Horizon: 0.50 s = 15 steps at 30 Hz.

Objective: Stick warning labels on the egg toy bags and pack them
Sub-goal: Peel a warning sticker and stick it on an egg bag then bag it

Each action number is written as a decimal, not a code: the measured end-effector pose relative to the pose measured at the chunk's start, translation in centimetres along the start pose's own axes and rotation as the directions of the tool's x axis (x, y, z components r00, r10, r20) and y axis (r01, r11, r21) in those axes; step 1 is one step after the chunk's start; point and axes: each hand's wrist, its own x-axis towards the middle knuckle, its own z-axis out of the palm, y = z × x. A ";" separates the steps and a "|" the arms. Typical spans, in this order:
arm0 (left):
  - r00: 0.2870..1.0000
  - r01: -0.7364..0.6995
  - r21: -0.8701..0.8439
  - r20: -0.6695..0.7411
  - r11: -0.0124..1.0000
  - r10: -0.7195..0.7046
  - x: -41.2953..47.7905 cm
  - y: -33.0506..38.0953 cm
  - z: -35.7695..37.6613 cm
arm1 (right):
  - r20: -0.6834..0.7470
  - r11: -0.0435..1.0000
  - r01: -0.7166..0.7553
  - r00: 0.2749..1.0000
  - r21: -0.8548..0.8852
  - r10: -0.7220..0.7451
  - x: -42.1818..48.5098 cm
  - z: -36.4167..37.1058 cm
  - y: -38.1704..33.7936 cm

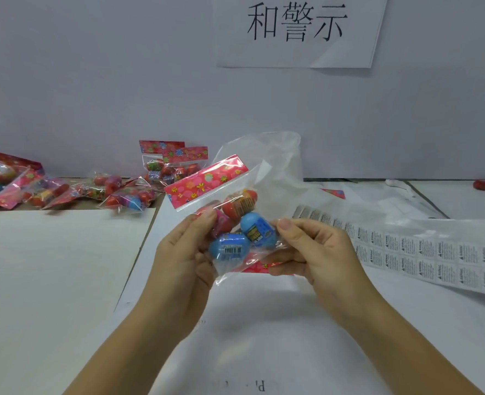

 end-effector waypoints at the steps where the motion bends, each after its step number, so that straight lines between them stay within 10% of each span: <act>1: 1.000 -0.006 -0.012 -0.003 1.000 0.006 0.0 0.0 0.1 | -0.004 1.000 -0.006 1.000 -0.004 0.006 0.0 0.0 0.1; 15: 0.977 -0.126 -0.004 -0.175 0.992 0.123 -0.2 -0.5 0.4 | -0.217 0.981 0.158 0.967 0.110 -0.132 -0.2 0.3 0.0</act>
